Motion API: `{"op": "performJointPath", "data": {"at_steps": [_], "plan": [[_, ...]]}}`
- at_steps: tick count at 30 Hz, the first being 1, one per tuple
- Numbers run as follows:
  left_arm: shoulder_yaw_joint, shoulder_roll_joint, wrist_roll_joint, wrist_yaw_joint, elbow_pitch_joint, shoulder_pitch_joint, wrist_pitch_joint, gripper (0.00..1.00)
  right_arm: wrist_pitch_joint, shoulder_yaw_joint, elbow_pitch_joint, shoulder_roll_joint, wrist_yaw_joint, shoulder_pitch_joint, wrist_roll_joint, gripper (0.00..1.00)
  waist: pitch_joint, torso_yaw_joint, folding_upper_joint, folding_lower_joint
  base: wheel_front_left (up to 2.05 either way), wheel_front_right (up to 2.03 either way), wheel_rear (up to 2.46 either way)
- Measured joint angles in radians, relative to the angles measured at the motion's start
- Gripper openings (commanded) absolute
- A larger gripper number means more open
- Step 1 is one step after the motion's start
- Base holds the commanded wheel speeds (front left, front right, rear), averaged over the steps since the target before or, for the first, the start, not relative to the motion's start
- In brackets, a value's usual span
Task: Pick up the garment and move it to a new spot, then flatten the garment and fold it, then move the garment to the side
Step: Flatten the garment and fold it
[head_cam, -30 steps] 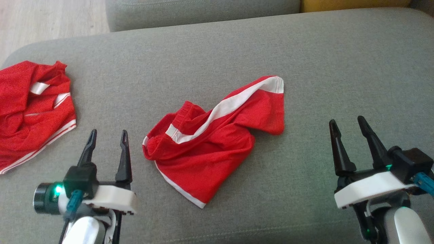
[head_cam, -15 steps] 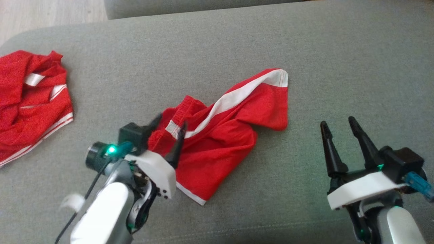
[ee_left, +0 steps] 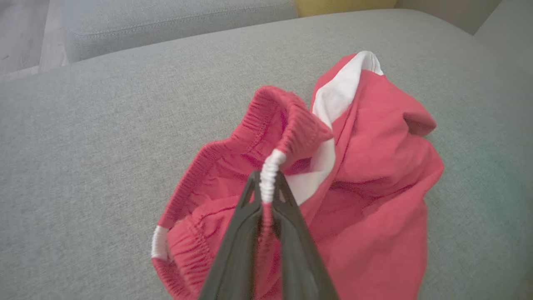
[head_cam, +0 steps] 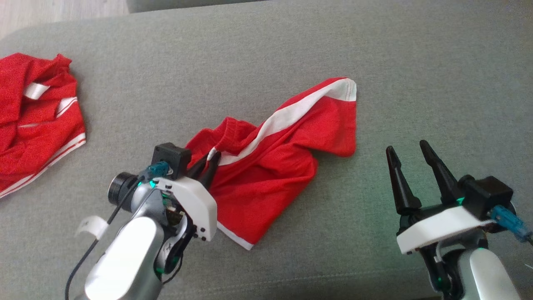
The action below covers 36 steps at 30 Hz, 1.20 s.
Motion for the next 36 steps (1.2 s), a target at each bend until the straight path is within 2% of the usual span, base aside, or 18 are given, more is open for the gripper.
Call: {"op": "performJointPath", "data": {"at_steps": [4, 11, 16, 21, 27, 31, 32, 33, 34, 36], "plan": [[0.0, -0.001, 0.001, 0.005, -0.017, -0.004, -0.021, 0.0, 0.001, 0.001, 0.021, -0.007, 0.0, -0.021, 0.021, 1.0, 0.017, 0.011, 0.0, 0.0, 0.0, 0.0, 0.0], [0.0, -0.005, 0.008, 0.018, -0.066, -0.047, -0.053, 0.0, 0.05, 0.015, 0.099, -0.082, 0.0, -0.109, 0.111, 1.0, 0.078, 0.04, 0.0, 0.0, 0.0, 0.0, 0.0], [-0.001, -0.019, 0.014, 0.018, -0.095, -0.086, -0.07, 0.0, 0.13, 0.026, 0.186, -0.163, 0.0, -0.24, 0.166, 1.0, 0.146, 0.071, 0.0, 0.0, 0.0, 0.0, 0.0], [-0.006, -0.036, 0.022, 0.018, -0.099, -0.131, -0.094, 0.0, 0.16, 0.077, 0.285, -0.224, 0.0, -0.396, 0.221, 1.0, 0.206, 0.115, 0.0, 0.0, 0.0, 0.0, 0.0], [-0.017, -0.051, 0.022, 0.017, -0.091, -0.145, -0.117, 0.0, 0.199, 0.11, 0.434, -0.252, 0.0, -0.507, 0.246, 1.0, 0.249, 0.158, 0.0, 0.0, 0.0, 0.0, 0.0], [-0.025, -0.053, 0.022, 0.017, -0.077, -0.149, -0.129, 0.0, 0.207, 0.136, 0.49, -0.256, 0.0, -0.566, 0.266, 1.0, 0.256, 0.163, 0.0, 0.0, 0.0, 0.0, 0.0], [-0.026, -0.053, 0.021, 0.017, -0.074, -0.152, -0.13, 0.0, 0.213, 0.148, 0.503, -0.259, 0.0, -0.579, 0.267, 0.93, 0.256, 0.162, 0.0, 0.0, 0.0, 0.0, 0.0], [-0.026, -0.053, 0.021, 0.017, -0.072, -0.157, -0.13, 0.0, 0.218, 0.161, 0.513, -0.261, 0.0, -0.59, 0.274, 0.44, 0.256, 0.16, 0.0, 0.0, 0.0, 0.0, 0.0], [-0.025, -0.053, 0.021, 0.017, -0.069, -0.16, -0.131, 0.0, 0.219, 0.174, 0.521, -0.264, 0.0, -0.598, 0.281, 0.0, 0.255, 0.158, 0.0, 0.0, 0.0, 0.0, 0.0], [-0.021, -0.055, 0.019, 0.017, -0.066, -0.161, -0.145, 0.0, 0.215, 0.195, 0.535, -0.27, 0.0, -0.61, 0.286, 0.0, 0.251, 0.153, 0.0, 0.0, 0.0, 0.0, 0.0]]}}
